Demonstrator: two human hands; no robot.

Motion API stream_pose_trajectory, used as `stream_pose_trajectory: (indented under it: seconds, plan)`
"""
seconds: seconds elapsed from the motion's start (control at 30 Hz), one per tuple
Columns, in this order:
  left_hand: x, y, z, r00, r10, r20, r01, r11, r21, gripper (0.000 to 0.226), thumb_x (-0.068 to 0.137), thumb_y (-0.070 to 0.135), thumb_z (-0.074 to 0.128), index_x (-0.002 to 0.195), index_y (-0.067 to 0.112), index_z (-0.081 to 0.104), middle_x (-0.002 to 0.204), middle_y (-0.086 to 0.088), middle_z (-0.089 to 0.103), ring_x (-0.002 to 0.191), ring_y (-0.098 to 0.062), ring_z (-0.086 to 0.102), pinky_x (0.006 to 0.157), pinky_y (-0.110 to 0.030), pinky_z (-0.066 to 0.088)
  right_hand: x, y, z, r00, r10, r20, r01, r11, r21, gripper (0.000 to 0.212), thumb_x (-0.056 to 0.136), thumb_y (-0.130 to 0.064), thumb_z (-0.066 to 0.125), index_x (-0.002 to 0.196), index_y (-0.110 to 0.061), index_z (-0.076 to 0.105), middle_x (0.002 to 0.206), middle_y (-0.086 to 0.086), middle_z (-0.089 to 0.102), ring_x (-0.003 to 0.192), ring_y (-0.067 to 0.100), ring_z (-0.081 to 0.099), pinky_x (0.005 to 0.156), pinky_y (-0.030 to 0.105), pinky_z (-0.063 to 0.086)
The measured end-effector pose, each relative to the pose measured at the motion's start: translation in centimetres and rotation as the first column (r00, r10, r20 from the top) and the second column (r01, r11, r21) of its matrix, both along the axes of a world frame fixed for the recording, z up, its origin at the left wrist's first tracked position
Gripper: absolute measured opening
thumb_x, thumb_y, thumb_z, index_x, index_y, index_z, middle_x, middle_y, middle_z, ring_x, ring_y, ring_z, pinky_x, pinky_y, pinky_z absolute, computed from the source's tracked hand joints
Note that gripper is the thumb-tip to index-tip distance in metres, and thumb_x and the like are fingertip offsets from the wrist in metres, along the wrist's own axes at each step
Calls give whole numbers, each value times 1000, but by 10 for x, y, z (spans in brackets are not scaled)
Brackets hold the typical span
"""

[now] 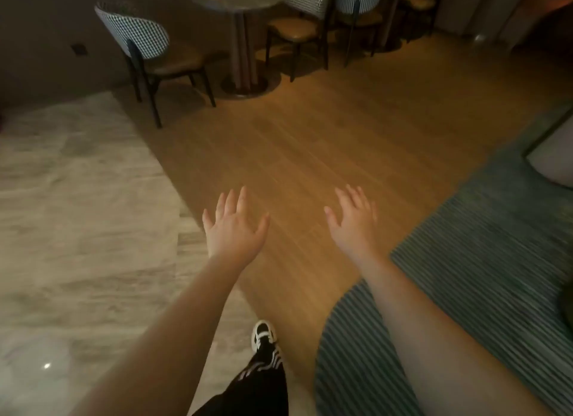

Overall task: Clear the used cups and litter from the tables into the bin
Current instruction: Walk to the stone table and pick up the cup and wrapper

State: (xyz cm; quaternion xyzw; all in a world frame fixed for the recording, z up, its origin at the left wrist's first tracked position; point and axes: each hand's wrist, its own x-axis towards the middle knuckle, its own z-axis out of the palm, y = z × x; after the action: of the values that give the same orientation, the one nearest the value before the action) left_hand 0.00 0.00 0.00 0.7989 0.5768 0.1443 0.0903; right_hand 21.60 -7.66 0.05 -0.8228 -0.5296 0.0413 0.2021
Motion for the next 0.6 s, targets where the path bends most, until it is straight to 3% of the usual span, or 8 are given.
stream_pose_trajectory:
  seconds: [0.07,0.3,0.6]
  plan:
    - [15,53,4,1000,16,18,-15,998,-58,77,86,68,18,151,26,12,157,-1,20,145,-18,8,114,-52,5,18,58,9,1000,-8,-25,7,1000,-23,56,97,-50,34,146,-22,34,157,3,25,146,20,12,119,47,7]
    - [79,234,31,1000,-2,-4,2,1000,-23,76,88,67,20,151,25,12,157,-3,19,145,-20,9,113,-52,7,84,240,43,1000,-22,-20,22,1000,11,56,97,-49,36,145,-21,35,155,3,29,145,20,15,118,46,9]
    - [198,464,15,1000,-2,-22,2,1000,-12,77,87,68,18,151,25,12,157,-4,17,145,-21,8,113,-52,8,193,472,20,998,2,-66,-1,1000,17,54,97,-47,38,144,-23,35,154,2,31,145,20,16,119,45,10]
